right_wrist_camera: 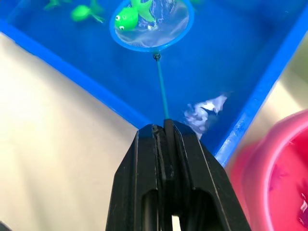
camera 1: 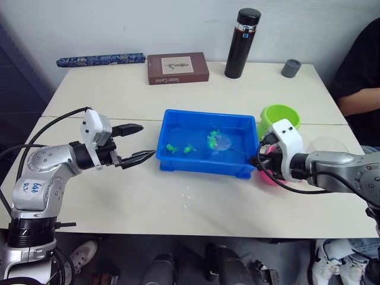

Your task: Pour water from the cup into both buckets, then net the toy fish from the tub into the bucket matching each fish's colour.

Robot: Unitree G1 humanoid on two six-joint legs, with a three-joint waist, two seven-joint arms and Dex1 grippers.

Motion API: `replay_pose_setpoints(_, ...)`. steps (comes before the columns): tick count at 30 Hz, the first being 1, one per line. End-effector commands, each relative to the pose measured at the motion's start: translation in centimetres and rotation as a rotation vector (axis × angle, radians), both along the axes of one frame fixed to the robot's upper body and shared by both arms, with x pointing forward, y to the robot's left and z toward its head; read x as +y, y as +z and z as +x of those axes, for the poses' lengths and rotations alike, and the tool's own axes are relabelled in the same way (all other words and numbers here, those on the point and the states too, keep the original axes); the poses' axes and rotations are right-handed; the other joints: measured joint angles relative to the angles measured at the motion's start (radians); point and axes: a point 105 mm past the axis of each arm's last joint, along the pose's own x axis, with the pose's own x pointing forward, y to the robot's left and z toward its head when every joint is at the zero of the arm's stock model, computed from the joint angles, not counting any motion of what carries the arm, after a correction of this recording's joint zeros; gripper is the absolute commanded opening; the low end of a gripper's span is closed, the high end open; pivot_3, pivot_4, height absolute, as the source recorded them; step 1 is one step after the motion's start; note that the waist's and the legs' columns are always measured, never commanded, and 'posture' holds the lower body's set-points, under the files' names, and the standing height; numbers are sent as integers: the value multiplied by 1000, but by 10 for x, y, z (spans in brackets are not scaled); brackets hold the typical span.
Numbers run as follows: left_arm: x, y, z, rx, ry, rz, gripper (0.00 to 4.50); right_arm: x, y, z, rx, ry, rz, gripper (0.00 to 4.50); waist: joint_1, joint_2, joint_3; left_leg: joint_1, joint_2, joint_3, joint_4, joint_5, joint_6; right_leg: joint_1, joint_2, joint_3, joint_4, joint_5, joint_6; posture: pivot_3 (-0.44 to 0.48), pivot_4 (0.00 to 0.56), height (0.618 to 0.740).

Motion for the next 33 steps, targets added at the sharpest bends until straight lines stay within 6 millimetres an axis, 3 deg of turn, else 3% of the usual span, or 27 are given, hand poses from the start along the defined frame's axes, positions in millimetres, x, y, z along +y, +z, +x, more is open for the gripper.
replay_pose_setpoints(1, 1, 13, -1, -45, -9, 1, 4472, -1, 20, 0, -107, 46, 41, 0, 3, 0, 0, 0, 0, 0, 0, 0, 0, 0, 0, 0, 0, 0, 0, 0, 150, 739)
replay_pose_setpoints(11, -6, 16, 8, -57, -28, 2, 4472, -26, 38, 0, -261, 70, 56, 0, 6, 0, 0, 0, -1, -1, 0, 0, 0, 0, 0, 0, 0, 0, 0, 0, 150, 739)
replay_pose_setpoints(25, -9, 19, 14, -66, -51, 11, 4472, -107, 54, 16, -347, -169, -20, 0, 6, 0, 0, 0, -1, 0, 1, 0, 0, 0, 0, 0, 1, 0, 1, 0, 150, 739)
replay_pose_setpoints(33, -14, 25, 29, -104, -40, 19, 4472, -148, 58, 27, -406, -339, -132, 0, 6, 0, 0, 0, -2, 0, 2, 0, -1, 0, 0, 0, 2, 0, 1, 0, 150, 739)
